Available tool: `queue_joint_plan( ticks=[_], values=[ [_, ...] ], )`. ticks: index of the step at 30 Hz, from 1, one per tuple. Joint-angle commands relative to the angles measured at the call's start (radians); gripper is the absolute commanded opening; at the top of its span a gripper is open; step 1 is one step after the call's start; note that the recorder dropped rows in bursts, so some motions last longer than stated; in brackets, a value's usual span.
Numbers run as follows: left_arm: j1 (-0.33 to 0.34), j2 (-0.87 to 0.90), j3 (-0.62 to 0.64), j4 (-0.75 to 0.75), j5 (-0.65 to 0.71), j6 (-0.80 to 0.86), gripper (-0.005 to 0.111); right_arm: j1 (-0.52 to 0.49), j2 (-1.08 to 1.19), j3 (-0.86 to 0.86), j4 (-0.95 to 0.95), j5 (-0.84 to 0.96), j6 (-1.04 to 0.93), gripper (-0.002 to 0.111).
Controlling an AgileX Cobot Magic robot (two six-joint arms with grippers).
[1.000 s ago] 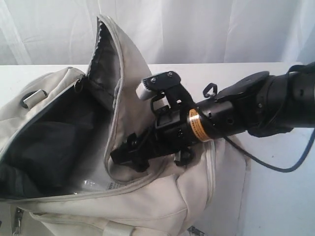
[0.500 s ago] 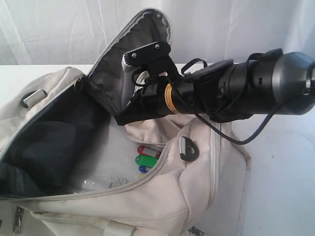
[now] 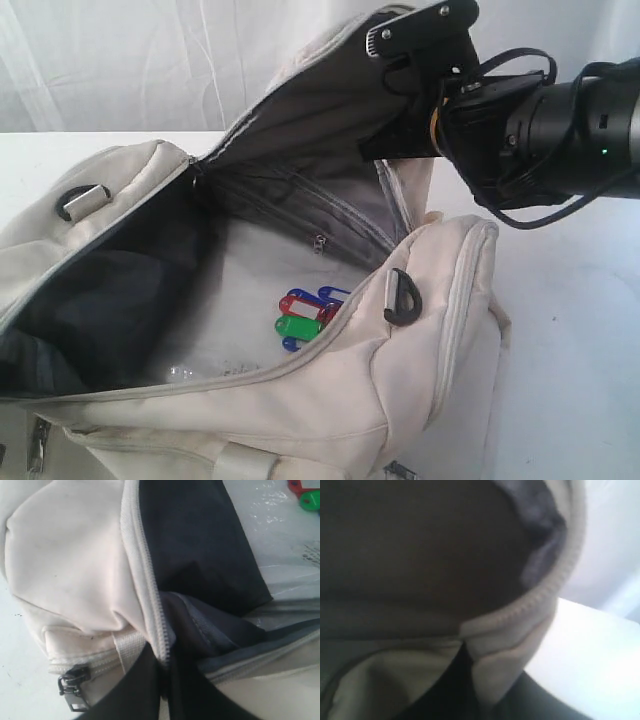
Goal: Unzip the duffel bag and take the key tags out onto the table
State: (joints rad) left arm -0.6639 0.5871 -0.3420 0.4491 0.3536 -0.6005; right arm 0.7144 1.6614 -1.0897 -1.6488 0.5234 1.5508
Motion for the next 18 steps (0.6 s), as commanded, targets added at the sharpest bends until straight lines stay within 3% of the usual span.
queue_joint_plan(
  ticks=[1,5,6,12,18],
  values=[
    [0.003,-0.006,0.003,0.006,0.032,-0.001,0.000,-0.057,0.041,-0.007,-0.004,-0.040,0.162,0.000],
    [0.003,-0.006,0.003,0.006,0.032,-0.001,0.000,-0.057,0.030,-0.027,-0.096,-0.427,0.153,0.000],
    [0.003,-0.006,0.003,0.006,0.032,-0.001,0.000,-0.057,0.030,-0.039,-0.096,-0.447,0.153,0.000],
    [0.003,-0.006,0.003,0.006,0.032,-0.001,0.000,-0.057,0.028,-0.062,-0.096,-0.162,0.161,0.003],
    [0.003,-0.006,0.003,0.006,0.032,-0.001,0.000,-0.057,0.025,-0.062,-0.096,-0.179,0.161,0.013]
  ],
)
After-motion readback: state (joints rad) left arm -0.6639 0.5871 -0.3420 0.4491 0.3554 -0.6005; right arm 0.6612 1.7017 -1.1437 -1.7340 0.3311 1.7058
